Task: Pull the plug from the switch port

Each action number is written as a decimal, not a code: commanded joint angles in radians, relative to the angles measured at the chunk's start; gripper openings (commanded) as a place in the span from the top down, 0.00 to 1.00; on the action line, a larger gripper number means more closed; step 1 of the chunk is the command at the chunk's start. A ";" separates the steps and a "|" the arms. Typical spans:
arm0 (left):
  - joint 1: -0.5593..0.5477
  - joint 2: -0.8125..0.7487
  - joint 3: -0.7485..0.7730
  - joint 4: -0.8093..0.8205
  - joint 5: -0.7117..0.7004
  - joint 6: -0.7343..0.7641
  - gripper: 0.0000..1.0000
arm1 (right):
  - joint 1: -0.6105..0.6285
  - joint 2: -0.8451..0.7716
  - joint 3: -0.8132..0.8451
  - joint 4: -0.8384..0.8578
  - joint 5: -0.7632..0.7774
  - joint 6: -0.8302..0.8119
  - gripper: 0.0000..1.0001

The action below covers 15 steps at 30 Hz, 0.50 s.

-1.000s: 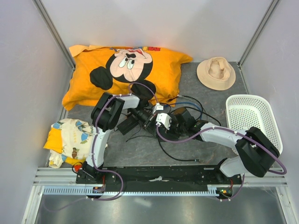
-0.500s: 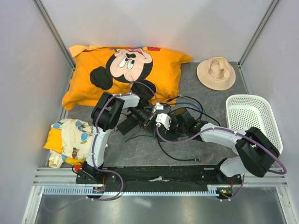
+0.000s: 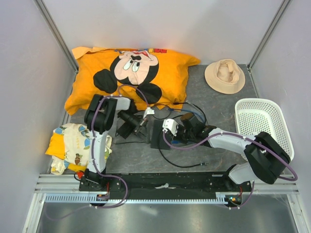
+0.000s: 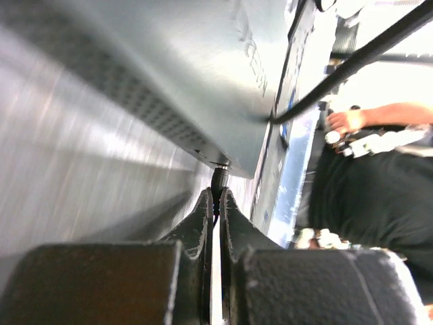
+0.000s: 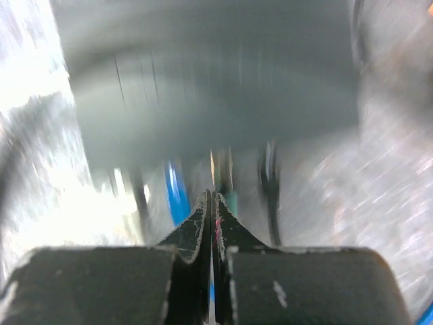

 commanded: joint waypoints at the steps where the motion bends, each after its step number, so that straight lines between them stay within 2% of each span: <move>1: 0.144 -0.091 -0.060 -0.201 -0.112 0.196 0.98 | -0.013 0.052 -0.046 -0.178 0.027 0.003 1.00; 4: 0.132 -0.114 -0.082 -0.141 -0.109 0.154 0.98 | -0.013 0.081 -0.026 -0.183 0.013 -0.011 1.00; 8: 0.079 -0.073 0.057 -0.142 -0.052 0.087 0.98 | -0.012 0.095 0.016 -0.204 0.001 -0.015 1.00; 15: 0.002 -0.009 0.168 -0.138 -0.023 0.020 0.98 | -0.019 0.012 0.249 -0.324 -0.031 0.031 1.00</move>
